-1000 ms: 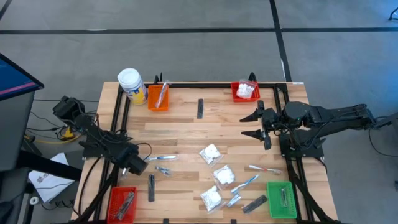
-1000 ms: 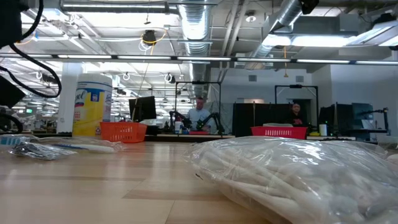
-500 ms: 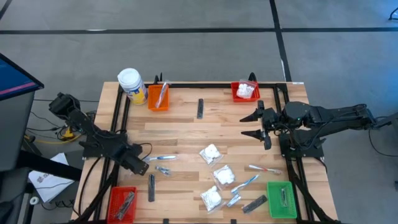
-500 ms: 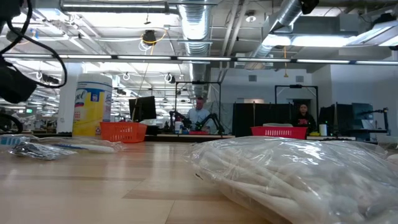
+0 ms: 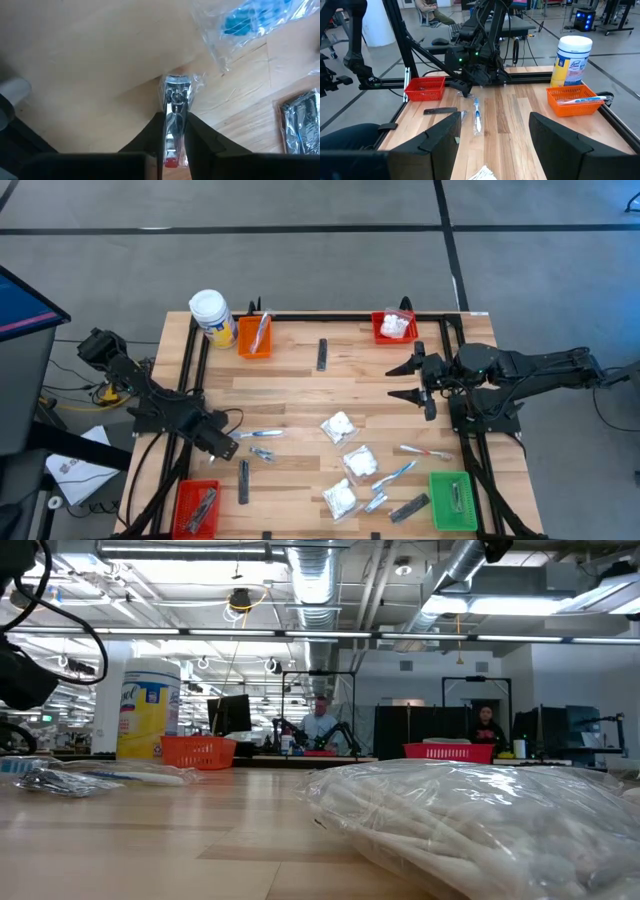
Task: Pick & Place Travel size toiletries
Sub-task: Put the left nail cutter into the green bin
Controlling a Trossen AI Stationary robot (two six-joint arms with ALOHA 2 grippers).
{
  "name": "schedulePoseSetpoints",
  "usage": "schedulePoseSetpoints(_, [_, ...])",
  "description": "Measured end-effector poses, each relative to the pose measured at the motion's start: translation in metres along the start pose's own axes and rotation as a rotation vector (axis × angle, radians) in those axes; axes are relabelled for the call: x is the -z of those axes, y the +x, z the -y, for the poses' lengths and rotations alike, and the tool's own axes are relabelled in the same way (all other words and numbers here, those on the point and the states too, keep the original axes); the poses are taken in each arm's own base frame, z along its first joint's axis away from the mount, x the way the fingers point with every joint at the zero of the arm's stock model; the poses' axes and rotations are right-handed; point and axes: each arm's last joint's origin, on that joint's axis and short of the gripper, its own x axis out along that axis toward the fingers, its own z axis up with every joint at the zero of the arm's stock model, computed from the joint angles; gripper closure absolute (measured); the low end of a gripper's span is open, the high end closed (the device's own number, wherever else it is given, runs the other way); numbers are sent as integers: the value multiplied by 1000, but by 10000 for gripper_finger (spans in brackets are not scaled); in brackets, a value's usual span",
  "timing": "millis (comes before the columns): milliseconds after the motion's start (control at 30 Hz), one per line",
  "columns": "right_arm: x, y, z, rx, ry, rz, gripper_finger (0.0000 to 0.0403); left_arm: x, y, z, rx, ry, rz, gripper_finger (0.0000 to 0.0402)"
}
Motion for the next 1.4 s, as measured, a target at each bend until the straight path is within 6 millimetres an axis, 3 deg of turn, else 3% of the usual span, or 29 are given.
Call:
schedulePoseSetpoints(533, [6, 13, -1, 4, 2, -60, 175, 4, -34, 18, 204, 46, 64, 365])
schedulePoseSetpoints(667, [12, 15, -1, 8, 139, -117, 175, 6, -45, 27, 252, 86, 93, 365])
schedulePoseSetpoints(800, [13, 18, -1, 10, 149, -123, 175, 7, -60, 38, 314, 135, 160, 365])
schedulePoseSetpoints(1100, [13, 20, -3, 0, 181, -125, 175, 0, -108, 71, 525, 312, 498, 365])
schedulePoseSetpoints(1400, [11, 41, -20, -125, 162, -91, 175, -19, -162, 112, 883, 636, 1010, 365])
